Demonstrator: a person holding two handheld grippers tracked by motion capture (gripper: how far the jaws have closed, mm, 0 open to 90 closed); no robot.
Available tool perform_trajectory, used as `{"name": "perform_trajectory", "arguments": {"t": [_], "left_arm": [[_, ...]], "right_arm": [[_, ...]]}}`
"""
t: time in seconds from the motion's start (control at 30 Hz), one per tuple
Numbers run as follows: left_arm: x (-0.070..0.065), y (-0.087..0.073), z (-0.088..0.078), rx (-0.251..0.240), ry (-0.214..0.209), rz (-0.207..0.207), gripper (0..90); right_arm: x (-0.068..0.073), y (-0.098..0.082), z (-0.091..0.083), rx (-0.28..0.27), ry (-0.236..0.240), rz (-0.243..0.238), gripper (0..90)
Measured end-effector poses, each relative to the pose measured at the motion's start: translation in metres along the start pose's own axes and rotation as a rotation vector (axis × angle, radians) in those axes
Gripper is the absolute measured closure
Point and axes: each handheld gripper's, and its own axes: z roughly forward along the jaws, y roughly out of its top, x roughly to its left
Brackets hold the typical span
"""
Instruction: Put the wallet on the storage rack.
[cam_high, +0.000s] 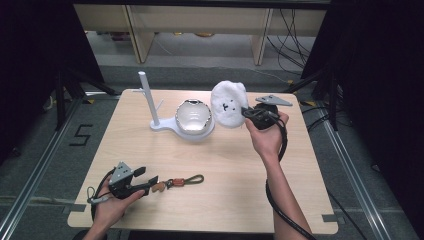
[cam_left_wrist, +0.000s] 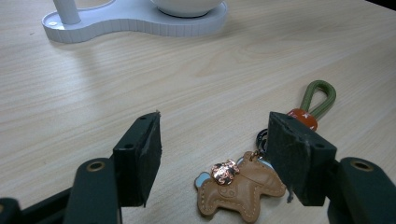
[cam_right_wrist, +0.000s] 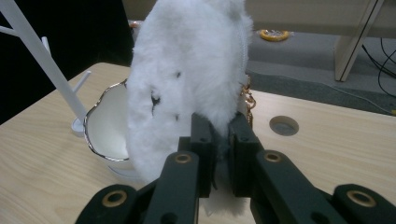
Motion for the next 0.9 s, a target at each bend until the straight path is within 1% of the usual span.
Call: {"name": "perform_trajectory", "arguments": {"t": [0.03,0.13,0.17,0.23,0.27,0.3,0.33,0.37,0.4,0.43,0.47,0.5,0.53,0.6,0.63,0.7,0.77,0.8,0.9], "left_arm": [[0.0,0.0,0.0,-0.001,0.0,-0.001,35.5],[0.0,0.0,0.0,0.002,0.002,-0.001,35.5],[0.0,0.0,0.0,0.001,0.002,-0.001,35.5],[0.0,0.0,0.0,-0.002,0.002,-0.005,35.5],[0.0,0.0,0.0,-0.003,0.002,-0.005,35.5],[-0.001,0.0,0.0,-0.003,0.001,-0.005,35.5],[0.0,0.0,0.0,0.002,0.002,-0.001,35.5],[0.0,0.0,0.0,0.002,0.002,-0.001,35.5],[-0.001,0.0,0.0,0.003,0.002,0.0,35.5],[-0.001,0.0,0.0,0.003,0.002,0.0,35.5],[-0.001,0.0,0.0,0.004,0.001,0.0,35.5],[-0.001,0.0,0.0,0.003,0.001,-0.001,35.5],[-0.001,0.0,0.0,0.003,0.001,-0.001,35.5],[0.0,0.0,0.0,0.001,0.002,-0.002,35.5],[0.0,0.0,0.0,-0.003,0.002,-0.005,35.5],[0.0,0.0,0.0,-0.005,-0.004,-0.005,35.5],[0.0,0.0,0.0,-0.006,-0.004,-0.004,35.5],[0.0,0.0,-0.001,-0.007,-0.004,-0.005,35.5],[0.0,0.0,-0.001,-0.006,-0.004,-0.003,35.5]], "right_arm": [[0.001,0.0,0.003,-0.011,0.001,-0.007,83.8],[0.001,0.001,0.004,-0.016,0.002,-0.009,83.8],[0.002,0.001,0.005,-0.01,0.001,0.003,83.8],[0.002,0.001,0.006,-0.015,0.006,0.001,83.8],[0.003,0.002,0.007,-0.009,0.001,0.008,83.8],[0.003,0.002,0.008,-0.014,0.006,-0.007,83.8],[0.005,0.003,0.008,-0.008,0.01,0.01,83.8],[0.005,0.003,0.008,-0.008,0.01,0.01,83.8],[0.007,0.004,0.009,-0.003,0.004,0.025,83.8],[0.007,0.004,0.009,-0.003,0.004,0.025,83.8],[0.006,0.005,0.01,-0.006,0.013,0.001,83.8],[0.008,0.006,0.012,-0.012,0.019,0.009,83.8],[0.009,0.006,0.012,-0.012,0.014,0.002,83.7],[0.01,0.007,0.013,-0.012,0.024,0.009,83.8],[0.011,0.008,0.015,-0.012,0.022,-0.004,83.8],[0.012,0.008,0.017,-0.015,0.023,-0.008,83.8],[0.013,0.008,0.018,-0.02,0.024,-0.007,83.8],[0.014,0.009,0.018,-0.012,0.032,0.004,83.8],[0.017,0.01,0.02,-0.014,0.031,-0.001,83.8]]}}
